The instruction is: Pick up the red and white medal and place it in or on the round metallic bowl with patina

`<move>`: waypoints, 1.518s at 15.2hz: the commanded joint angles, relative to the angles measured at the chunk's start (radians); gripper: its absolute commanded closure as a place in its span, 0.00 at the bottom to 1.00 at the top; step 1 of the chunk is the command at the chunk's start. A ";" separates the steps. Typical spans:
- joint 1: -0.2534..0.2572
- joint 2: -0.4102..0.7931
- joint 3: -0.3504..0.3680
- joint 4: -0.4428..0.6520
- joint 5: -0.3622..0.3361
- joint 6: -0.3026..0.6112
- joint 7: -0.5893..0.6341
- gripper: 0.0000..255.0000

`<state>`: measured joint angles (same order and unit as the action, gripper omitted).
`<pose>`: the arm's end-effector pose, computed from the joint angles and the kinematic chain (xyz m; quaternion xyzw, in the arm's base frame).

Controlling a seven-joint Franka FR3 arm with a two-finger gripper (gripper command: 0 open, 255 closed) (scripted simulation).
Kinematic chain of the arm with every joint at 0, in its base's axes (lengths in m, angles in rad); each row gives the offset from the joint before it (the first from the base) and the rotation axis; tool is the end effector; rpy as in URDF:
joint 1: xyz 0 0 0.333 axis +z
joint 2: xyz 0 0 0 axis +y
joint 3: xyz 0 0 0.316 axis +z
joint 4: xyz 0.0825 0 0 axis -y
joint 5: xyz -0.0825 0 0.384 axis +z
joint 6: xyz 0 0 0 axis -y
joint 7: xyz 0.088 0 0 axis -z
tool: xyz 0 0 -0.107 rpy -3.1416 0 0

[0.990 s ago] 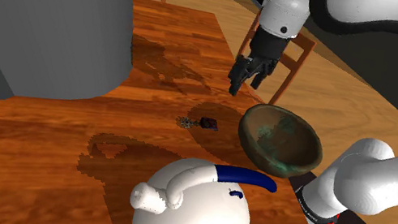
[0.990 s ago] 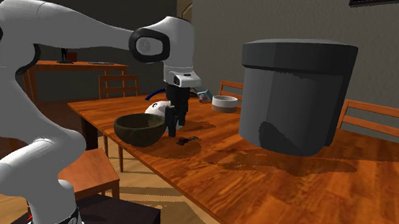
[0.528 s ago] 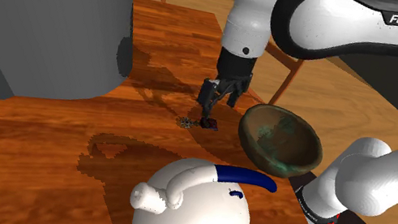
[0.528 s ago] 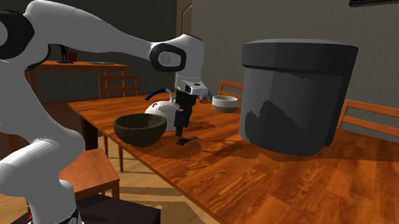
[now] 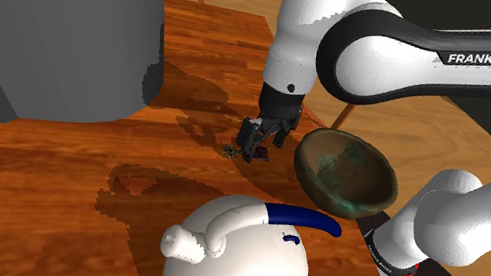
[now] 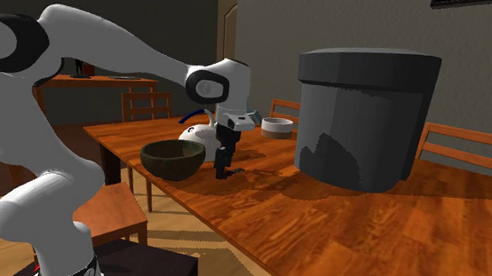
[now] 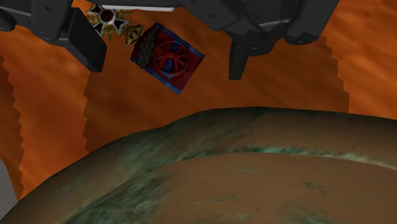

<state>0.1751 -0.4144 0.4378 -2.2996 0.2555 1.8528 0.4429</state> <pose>0.3342 0.2748 0.4870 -0.9986 -0.0261 0.0437 0.0165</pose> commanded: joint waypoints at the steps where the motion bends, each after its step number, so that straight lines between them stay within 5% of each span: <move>1: 0.001 0.004 0.004 -0.008 0.001 0.012 0.003 0.00; 7: 0.001 0.004 0.004 -0.008 0.001 0.012 0.002 0.00; 8: 0.001 0.004 0.004 -0.008 0.001 0.012 0.002 1.00; 17: 0.001 0.004 0.004 -0.008 0.001 0.012 0.003 1.00; 23: -0.002 -0.008 -0.009 0.062 -0.005 -0.070 0.008 1.00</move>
<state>0.1753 -0.4215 0.4336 -2.2501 0.2526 1.7982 0.4526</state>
